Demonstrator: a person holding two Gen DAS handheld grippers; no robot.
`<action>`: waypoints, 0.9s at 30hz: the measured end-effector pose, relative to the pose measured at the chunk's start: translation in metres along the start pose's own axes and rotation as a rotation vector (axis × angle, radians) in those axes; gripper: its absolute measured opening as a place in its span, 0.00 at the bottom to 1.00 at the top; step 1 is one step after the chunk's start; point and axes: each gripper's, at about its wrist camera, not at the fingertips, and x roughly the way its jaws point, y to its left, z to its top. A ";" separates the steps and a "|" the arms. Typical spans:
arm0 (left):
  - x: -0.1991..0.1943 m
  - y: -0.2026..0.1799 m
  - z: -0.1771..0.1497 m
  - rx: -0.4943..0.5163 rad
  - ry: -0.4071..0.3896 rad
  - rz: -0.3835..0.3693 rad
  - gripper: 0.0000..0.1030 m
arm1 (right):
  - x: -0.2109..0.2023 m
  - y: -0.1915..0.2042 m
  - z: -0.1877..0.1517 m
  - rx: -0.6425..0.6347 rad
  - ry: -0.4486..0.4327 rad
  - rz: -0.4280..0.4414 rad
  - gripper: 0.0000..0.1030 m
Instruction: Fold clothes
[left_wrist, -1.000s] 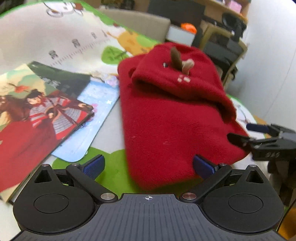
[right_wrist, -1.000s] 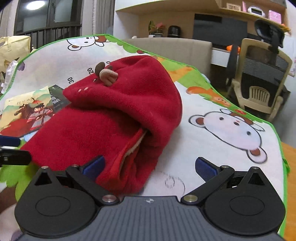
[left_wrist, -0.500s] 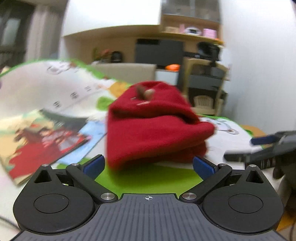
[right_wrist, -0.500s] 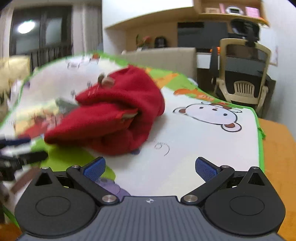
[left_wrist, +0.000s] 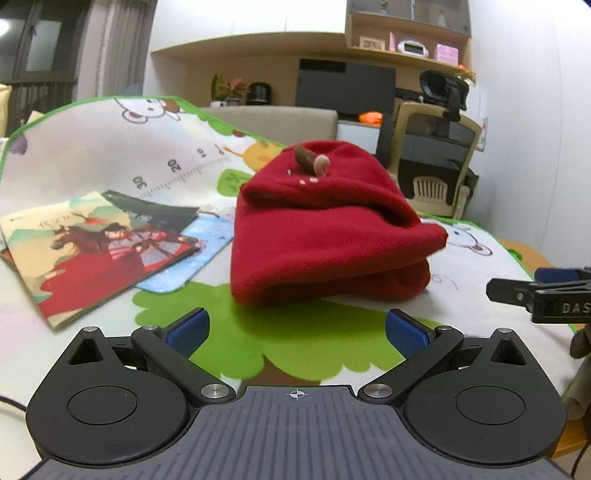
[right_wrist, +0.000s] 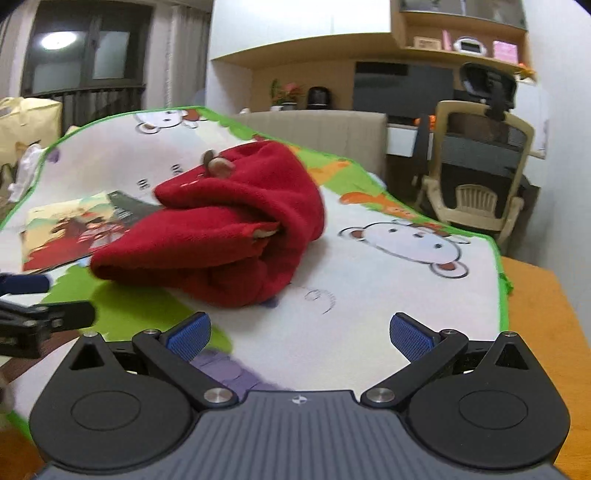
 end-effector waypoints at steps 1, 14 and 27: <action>0.000 -0.001 -0.001 0.003 0.003 -0.004 1.00 | -0.003 0.001 -0.001 -0.001 -0.009 -0.003 1.00; -0.002 -0.007 -0.004 0.011 0.003 -0.014 1.00 | -0.008 0.004 -0.003 0.002 -0.042 -0.025 1.00; -0.005 -0.007 -0.003 0.013 -0.019 0.005 1.00 | -0.008 0.005 -0.004 0.001 -0.040 -0.023 1.00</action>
